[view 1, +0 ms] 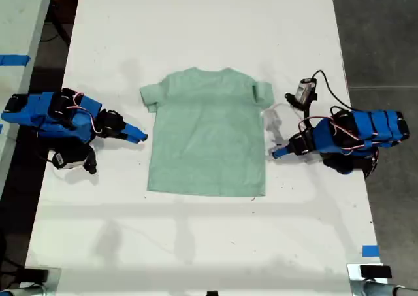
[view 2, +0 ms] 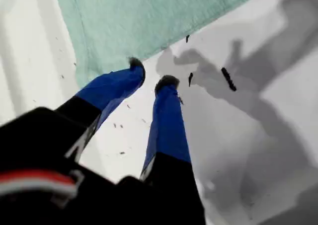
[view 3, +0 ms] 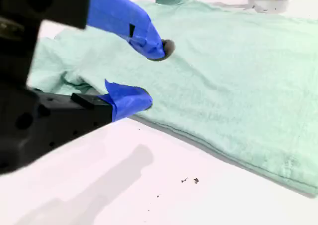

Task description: Fold t shirt

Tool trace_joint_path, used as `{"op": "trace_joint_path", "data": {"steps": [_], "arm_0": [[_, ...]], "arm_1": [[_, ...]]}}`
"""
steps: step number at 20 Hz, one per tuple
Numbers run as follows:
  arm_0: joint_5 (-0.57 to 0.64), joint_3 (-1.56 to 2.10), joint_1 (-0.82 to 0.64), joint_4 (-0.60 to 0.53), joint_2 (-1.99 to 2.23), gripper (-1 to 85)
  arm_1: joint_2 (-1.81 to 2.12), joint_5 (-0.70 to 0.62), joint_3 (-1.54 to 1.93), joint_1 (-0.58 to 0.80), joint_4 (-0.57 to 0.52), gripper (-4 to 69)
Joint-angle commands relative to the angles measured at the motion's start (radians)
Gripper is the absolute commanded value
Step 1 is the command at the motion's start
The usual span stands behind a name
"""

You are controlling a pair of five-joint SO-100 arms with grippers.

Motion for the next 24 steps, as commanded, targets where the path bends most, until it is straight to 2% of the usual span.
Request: {"op": "trace_joint_path", "data": {"steps": [1,2,3,4,5,6,7,9,13,16,19,24], "arm_0": [[-0.014,0.009,0.009,-0.008,0.006,12.6],[-0.014,0.009,0.009,-0.008,0.006,12.6],[-0.014,0.009,0.009,-0.008,0.006,12.6],[-0.014,0.009,0.009,-0.008,0.006,12.6],[-0.014,0.009,0.009,-0.008,0.006,12.6],[-0.014,0.009,0.009,-0.008,0.006,12.6],[-0.014,0.009,0.009,-0.008,0.006,12.6],[-0.014,0.009,0.009,-0.008,0.006,12.6],[-0.014,0.009,0.009,-0.008,0.006,12.6],[-0.014,0.009,0.009,-0.008,0.006,12.6],[-0.014,0.009,0.009,-0.008,0.006,12.6],[-0.014,0.009,0.009,-0.008,0.006,12.6]], "arm_1": [[0.006,0.255,0.061,-0.04,-0.015,14.9],[0.008,0.258,0.037,-0.035,-0.032,17.5],[0.008,0.08,0.015,0.043,-0.141,15.4],[0.008,0.009,-0.017,0.117,-0.189,14.2],[-0.009,-0.032,-0.075,0.189,-0.179,15.7],[-0.075,-0.048,-0.161,0.279,-0.129,20.8],[-0.213,-0.084,-0.273,0.368,-0.097,27.5],[-0.641,-0.172,-0.566,0.515,-0.048,31.6],[-1.144,-0.314,-0.879,0.787,-0.087,30.9],[-1.284,-0.339,-0.914,0.884,-0.17,27.5],[-1.359,-0.353,-0.807,0.943,-0.371,26.4],[-1.499,-0.353,-0.693,0.951,-0.672,25.1]]}}
